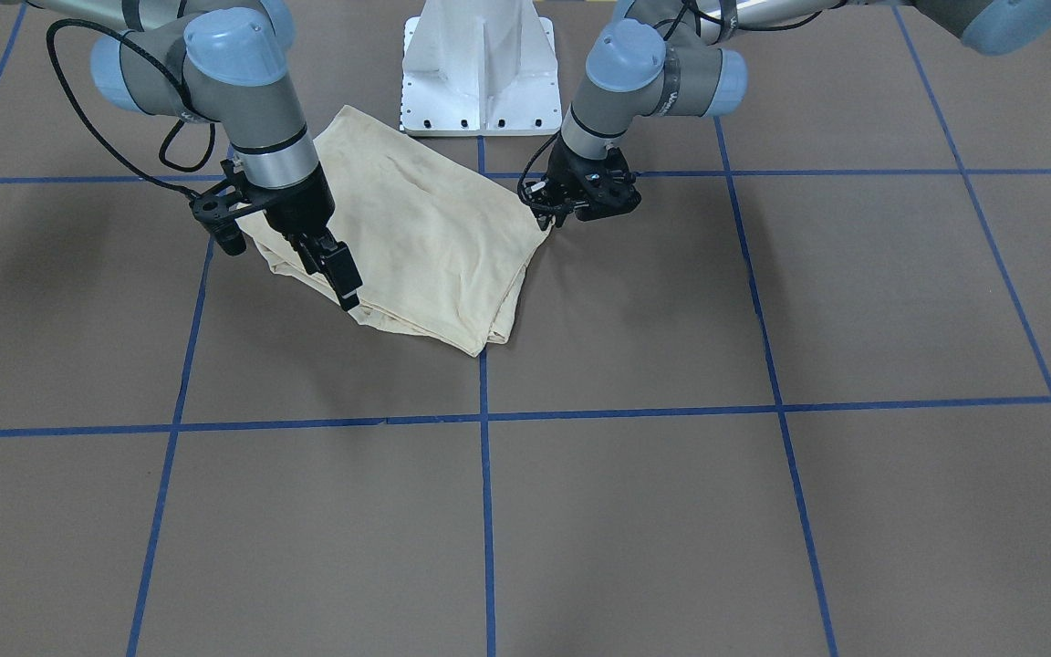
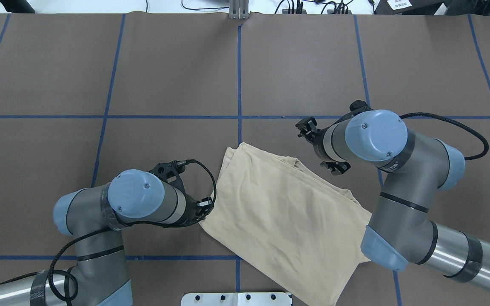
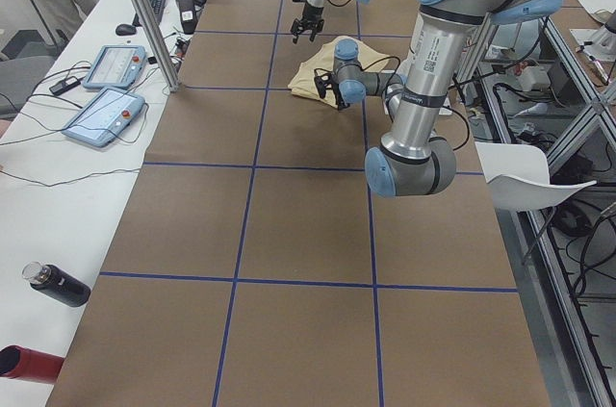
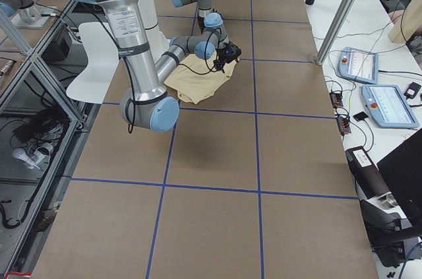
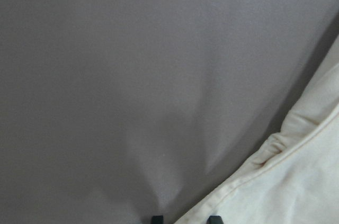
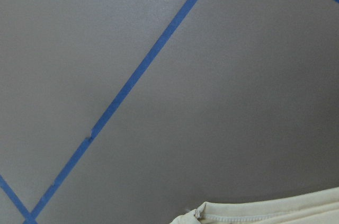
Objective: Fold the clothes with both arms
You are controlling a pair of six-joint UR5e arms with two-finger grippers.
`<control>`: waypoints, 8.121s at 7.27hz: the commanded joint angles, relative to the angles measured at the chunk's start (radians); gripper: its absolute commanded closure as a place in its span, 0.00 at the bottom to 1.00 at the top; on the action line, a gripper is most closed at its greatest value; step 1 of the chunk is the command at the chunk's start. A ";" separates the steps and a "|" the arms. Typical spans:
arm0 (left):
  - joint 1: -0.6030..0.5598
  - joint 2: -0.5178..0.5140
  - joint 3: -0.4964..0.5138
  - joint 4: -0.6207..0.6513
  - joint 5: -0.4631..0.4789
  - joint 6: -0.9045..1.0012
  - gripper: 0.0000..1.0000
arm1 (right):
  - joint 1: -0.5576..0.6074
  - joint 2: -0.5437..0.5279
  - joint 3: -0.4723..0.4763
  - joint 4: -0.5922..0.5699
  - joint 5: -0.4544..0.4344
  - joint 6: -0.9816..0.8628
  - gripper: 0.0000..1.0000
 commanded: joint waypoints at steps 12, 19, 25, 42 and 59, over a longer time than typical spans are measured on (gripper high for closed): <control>-0.429 -0.258 0.593 -0.525 -0.001 0.325 0.28 | -0.125 0.044 0.014 0.000 -0.066 0.087 0.00; -0.455 -0.246 0.558 -0.531 -0.050 0.320 0.28 | -0.383 -0.022 0.023 -0.009 -0.320 0.287 0.00; -0.455 -0.244 0.558 -0.531 -0.050 0.319 0.28 | -0.387 -0.057 0.035 -0.012 -0.320 0.319 0.52; 0.163 0.259 -0.117 -0.481 0.315 -0.402 0.28 | -0.403 -0.092 0.120 -0.015 -0.317 0.354 1.00; 0.203 0.252 -0.276 -0.406 0.313 -0.450 1.00 | -0.410 -0.170 0.278 -0.050 -0.317 0.374 1.00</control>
